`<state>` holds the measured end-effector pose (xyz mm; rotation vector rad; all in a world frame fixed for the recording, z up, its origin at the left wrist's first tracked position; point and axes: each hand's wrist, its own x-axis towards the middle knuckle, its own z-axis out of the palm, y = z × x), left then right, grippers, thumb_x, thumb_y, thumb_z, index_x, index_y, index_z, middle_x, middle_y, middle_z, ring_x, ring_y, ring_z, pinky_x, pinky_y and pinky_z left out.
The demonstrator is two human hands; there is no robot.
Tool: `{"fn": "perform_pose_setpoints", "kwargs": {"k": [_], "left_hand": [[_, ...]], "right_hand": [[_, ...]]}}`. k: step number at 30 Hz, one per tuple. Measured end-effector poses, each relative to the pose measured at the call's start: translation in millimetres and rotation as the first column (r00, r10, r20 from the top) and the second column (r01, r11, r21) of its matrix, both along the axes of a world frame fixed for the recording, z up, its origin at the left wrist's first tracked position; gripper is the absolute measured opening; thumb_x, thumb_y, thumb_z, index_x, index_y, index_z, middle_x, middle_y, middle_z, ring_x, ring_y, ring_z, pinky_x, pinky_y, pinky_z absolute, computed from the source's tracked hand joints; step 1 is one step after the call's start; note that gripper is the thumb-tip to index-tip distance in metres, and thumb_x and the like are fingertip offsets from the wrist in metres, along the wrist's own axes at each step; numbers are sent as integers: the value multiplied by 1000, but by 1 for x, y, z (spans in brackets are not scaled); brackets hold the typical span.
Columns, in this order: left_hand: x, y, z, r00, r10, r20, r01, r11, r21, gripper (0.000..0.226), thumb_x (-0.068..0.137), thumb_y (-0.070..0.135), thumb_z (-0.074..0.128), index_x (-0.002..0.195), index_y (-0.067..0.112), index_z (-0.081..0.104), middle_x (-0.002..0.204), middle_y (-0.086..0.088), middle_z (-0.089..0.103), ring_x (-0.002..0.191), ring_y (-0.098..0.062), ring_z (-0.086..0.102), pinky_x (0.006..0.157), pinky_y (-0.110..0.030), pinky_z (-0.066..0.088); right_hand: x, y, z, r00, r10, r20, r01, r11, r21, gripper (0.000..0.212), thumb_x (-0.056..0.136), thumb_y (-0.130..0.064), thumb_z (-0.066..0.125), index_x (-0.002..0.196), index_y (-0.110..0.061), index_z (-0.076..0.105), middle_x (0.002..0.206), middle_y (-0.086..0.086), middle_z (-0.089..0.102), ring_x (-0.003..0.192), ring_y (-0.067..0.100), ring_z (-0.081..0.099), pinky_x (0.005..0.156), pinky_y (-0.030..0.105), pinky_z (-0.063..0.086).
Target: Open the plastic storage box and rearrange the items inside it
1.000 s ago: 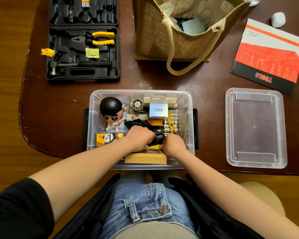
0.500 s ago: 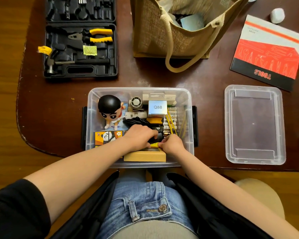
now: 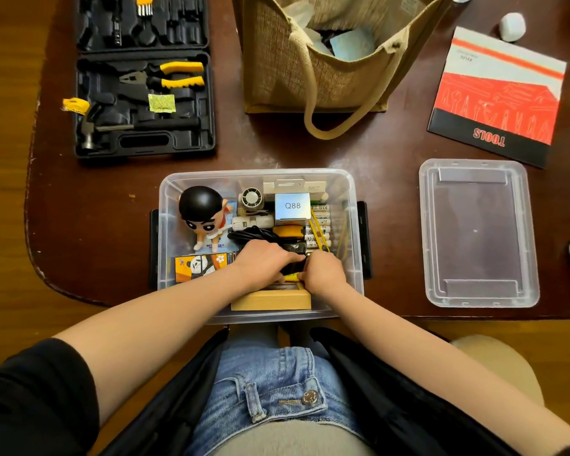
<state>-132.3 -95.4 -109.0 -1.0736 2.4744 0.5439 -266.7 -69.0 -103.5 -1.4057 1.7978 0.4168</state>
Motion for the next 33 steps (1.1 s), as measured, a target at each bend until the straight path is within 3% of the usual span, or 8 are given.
{"fn": "perform_pose_setpoints", "kwargs": {"k": [5, 17, 21, 24, 27, 29, 31, 33], "left_hand": [[-2, 1, -2, 1000, 9, 18, -9, 1000, -10, 63, 89, 42, 60, 144, 38, 31, 110, -2, 67, 102, -23, 63, 70, -33, 44], [0, 2, -1, 998, 39, 42, -40, 999, 7, 69, 87, 30, 65, 144, 40, 29, 108, -1, 67, 101, -21, 63, 65, -31, 39], [0, 3, -3, 998, 55, 32, -56, 998, 36, 70, 86, 30, 66, 144, 41, 29, 109, -1, 67, 101, -22, 62, 65, -31, 38], [3, 4, -6, 996, 82, 17, -83, 994, 72, 68, 88, 27, 64, 144, 43, 29, 112, -1, 65, 102, -22, 62, 64, -30, 36], [3, 5, -6, 993, 117, 8, -117, 988, 96, 68, 89, 23, 63, 144, 44, 29, 113, -1, 65, 101, -22, 61, 64, -31, 37], [3, 6, -5, 991, 131, 2, -130, 987, 96, 68, 89, 21, 62, 143, 44, 29, 113, -1, 65, 101, -22, 61, 65, -30, 38], [2, 6, -3, 991, 133, -2, -132, 987, 87, 66, 90, 20, 61, 143, 45, 30, 113, -1, 65, 102, -22, 61, 65, -30, 38], [0, 7, -3, 991, 133, -1, -133, 989, 64, 66, 90, 16, 58, 142, 45, 31, 112, -1, 66, 101, -23, 62, 62, -30, 38]], "right_hand": [[1, -6, 5, 993, 102, -63, -104, 994, -29, 16, 90, -7, 56, 105, -7, 61, 105, 11, 65, 98, 29, 62, 75, 34, 50], [-1, -5, 6, 986, 164, -21, -165, 985, -44, 14, 90, -7, 57, 103, -6, 64, 99, 12, 66, 91, 28, 64, 72, 32, 51], [-4, -12, 21, 955, 297, -3, -297, 955, -6, 21, 90, -2, 52, 107, -4, 63, 94, 11, 63, 91, 28, 63, 70, 31, 48], [-13, -19, 43, 921, 389, -10, -389, 919, -67, 29, 87, 3, 50, 111, -5, 64, 100, 13, 64, 92, 30, 62, 72, 31, 47], [-22, -24, 62, 885, 463, -53, -466, 880, -91, 21, 84, 8, 46, 83, -6, 60, 87, 14, 59, 82, 32, 56, 66, 32, 41], [-23, -29, 69, 878, 476, -45, -478, 877, -57, 29, 82, 10, 44, 62, -12, 42, 73, 10, 49, 72, 29, 47, 59, 30, 36], [-23, -32, 71, 873, 487, -35, -488, 873, -23, 27, 82, 10, 43, 64, -9, 43, 70, 7, 46, 68, 27, 44, 55, 29, 35], [-22, -32, 70, 861, 508, -22, -508, 861, 8, 19, 84, 9, 43, 79, -6, 53, 74, 6, 48, 70, 25, 46, 59, 29, 37]]}}
